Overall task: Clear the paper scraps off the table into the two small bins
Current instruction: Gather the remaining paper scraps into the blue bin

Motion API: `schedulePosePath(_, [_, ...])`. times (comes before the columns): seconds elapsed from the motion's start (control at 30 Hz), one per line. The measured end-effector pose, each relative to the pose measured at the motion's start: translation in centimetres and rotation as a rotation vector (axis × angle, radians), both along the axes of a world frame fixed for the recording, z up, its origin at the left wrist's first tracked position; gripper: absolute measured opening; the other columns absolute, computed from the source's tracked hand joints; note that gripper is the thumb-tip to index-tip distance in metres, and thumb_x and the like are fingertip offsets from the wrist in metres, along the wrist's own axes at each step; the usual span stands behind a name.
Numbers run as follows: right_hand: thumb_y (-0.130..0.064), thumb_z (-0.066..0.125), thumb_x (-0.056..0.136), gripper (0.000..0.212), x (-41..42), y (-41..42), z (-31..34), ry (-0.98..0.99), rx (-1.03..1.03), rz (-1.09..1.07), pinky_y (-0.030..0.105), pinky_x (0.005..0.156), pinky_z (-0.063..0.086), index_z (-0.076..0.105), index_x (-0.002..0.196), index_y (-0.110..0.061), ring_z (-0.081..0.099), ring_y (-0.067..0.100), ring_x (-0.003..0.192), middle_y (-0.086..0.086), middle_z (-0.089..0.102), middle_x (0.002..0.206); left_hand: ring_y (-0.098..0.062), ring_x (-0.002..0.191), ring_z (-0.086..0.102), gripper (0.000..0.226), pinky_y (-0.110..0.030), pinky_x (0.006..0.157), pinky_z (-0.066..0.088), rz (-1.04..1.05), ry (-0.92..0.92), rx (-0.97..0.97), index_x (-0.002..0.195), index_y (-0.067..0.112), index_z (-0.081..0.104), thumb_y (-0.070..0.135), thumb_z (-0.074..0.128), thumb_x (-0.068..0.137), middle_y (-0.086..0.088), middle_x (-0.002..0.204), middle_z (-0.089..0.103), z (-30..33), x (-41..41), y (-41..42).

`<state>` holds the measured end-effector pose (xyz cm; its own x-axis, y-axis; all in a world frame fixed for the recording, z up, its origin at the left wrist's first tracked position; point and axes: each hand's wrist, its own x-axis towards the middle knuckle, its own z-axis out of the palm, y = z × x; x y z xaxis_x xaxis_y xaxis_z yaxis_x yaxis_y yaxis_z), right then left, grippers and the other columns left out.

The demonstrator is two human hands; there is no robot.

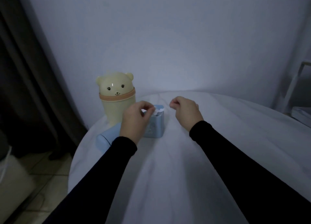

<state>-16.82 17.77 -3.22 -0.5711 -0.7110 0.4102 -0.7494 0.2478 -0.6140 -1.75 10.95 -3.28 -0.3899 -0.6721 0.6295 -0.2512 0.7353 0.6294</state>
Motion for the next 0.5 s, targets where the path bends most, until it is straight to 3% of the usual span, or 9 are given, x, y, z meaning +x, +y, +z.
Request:
schedulePosePath(0.07, [-0.005,0.049,0.090,0.024,0.5,-2.1,1.3,-0.027,-0.067,0.084,0.033,0.098,0.040,0.062,0.087,-0.024,0.060,0.020,0.102,-0.015,0.058,0.084,0.011,0.054,0.050,0.005,-0.003,0.058,0.036,0.040,0.014,0.035,0.079,0.014,0.071,0.014,0.069,0.083,0.010,0.070,0.063,0.4,1.4,-1.7])
schedulePosePath(0.2, [-0.014,0.056,0.089,0.017,1.3,-4.2,0.8,-0.080,-0.128,0.131,0.041,0.099,0.043,0.064,0.080,-0.026,0.062,0.018,0.094,-0.016,0.060,0.078,0.005,0.053,0.051,0.003,-0.002,0.057,0.037,0.105,0.008,0.100,0.081,0.016,0.071,0.013,0.072,0.080,0.009,0.070,0.062,0.1,2.5,-4.4])
schedulePosePath(0.37, [-0.021,0.056,0.091,0.017,1.8,-4.8,-1.5,0.007,-0.151,0.082,0.037,0.097,0.040,0.073,0.093,-0.023,0.063,0.020,0.098,-0.005,0.073,0.098,0.002,0.054,0.051,0.007,-0.006,0.056,0.036,0.081,-0.051,0.090,0.087,0.019,0.075,0.021,0.068,0.084,0.006,0.076,0.066,-0.2,2.2,-5.5])
schedulePosePath(0.5, [-0.029,0.065,0.086,0.008,2.0,-4.3,-1.5,0.083,-0.280,0.057,0.038,0.092,0.037,0.072,0.089,-0.027,0.054,0.013,0.084,-0.011,0.071,0.096,-0.010,0.081,0.052,0.018,-0.016,0.069,0.031,0.079,-0.156,0.027,0.101,0.018,0.074,0.023,0.062,0.089,-0.002,0.099,0.067,-0.6,1.9,-5.8])
